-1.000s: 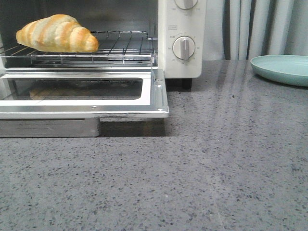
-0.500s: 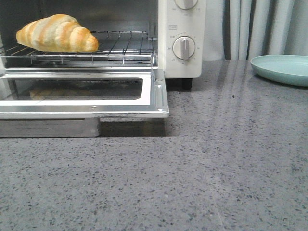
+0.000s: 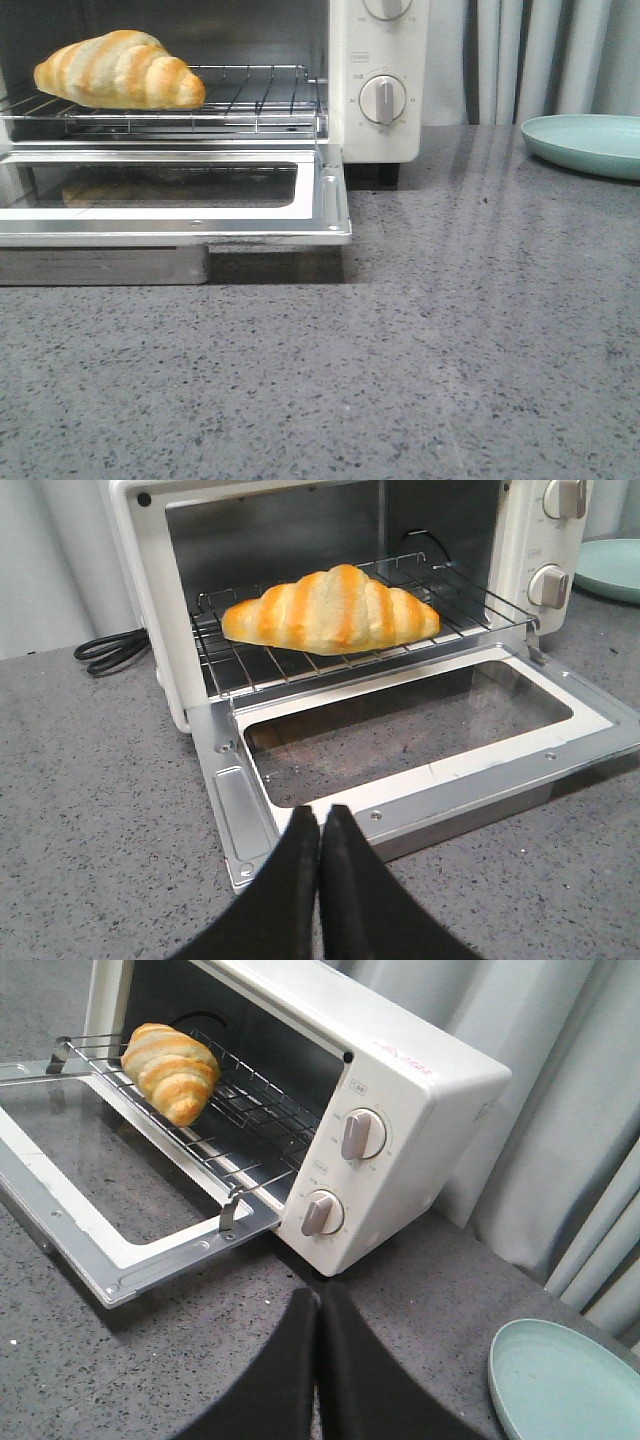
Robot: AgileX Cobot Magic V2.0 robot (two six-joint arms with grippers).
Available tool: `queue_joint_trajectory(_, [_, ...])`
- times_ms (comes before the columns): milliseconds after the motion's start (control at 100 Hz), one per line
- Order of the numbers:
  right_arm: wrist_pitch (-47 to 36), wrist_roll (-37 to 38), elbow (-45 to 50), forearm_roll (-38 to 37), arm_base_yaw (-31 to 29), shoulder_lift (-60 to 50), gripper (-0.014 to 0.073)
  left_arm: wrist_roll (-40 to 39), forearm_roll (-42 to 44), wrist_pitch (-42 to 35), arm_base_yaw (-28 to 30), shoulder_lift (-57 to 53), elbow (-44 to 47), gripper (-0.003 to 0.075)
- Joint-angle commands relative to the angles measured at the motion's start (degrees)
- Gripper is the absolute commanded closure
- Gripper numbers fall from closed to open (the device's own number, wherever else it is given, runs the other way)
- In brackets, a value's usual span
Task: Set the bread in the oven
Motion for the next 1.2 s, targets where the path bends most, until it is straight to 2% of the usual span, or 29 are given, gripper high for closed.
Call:
queue_joint_trajectory(0, [-4.47, -0.41, -1.43, -0.43, -0.29, 0.16, 0.0642, -0.58, -0.34, -4.35, 0.17, 0.66, -0.76, 0.0741])
queue_joint_trajectory(120, [-4.47, -0.41, -1.43, -0.43, -0.29, 0.26, 0.0642, -0.28, -3.97, -4.61, 0.17, 0.66, 0.31, 0.0741])
queue_joint_trajectory(190, [-4.47, -0.41, -1.43, -0.43, -0.29, 0.26, 0.0642, 1.85, -3.85, -7.61, 0.17, 0.66, 1.71, 0.0741])
queue_joint_trajectory(240, [-4.47, -0.41, -1.43, -0.43, -0.29, 0.26, 0.0642, 2.83, -4.49, -12.59, 0.17, 0.66, 3.65, 0.0741])
queue_joint_trajectory(390, [-4.47, -0.41, -1.43, -0.43, -0.29, 0.26, 0.0642, 3.68, -5.30, -35.81, 0.17, 0.26, 13.53, 0.0741])
queue_joint_trajectory(460, [-4.47, -0.41, -1.43, -0.43, -0.29, 0.26, 0.0642, 3.68, -6.74, -39.91, 0.17, -0.94, 17.90, 0.0741])
queue_joint_trajectory(640, [-4.47, -0.41, -1.43, -0.43, -0.29, 0.26, 0.0642, 2.80, -11.68, -37.78, 3.41, -5.04, 25.05, 0.0741])
queue_joint_trajectory(690, [-4.47, -0.41, -1.43, -0.43, -0.29, 0.26, 0.0642, 2.72, -11.68, -32.70, 5.04, -6.60, 24.93, 0.0741])
queue_joint_trajectory(950, [-4.47, -0.41, -1.43, -0.43, -0.29, 0.26, 0.0642, 0.80, -11.81, -18.74, 14.11, -7.28, 24.93, 0.0741])
queue_joint_trajectory(1190, [-4.47, -0.41, -1.43, -0.43, -0.29, 0.26, 0.0642, 0.80, -11.94, -18.41, 15.52, -7.28, 24.93, 0.0741])
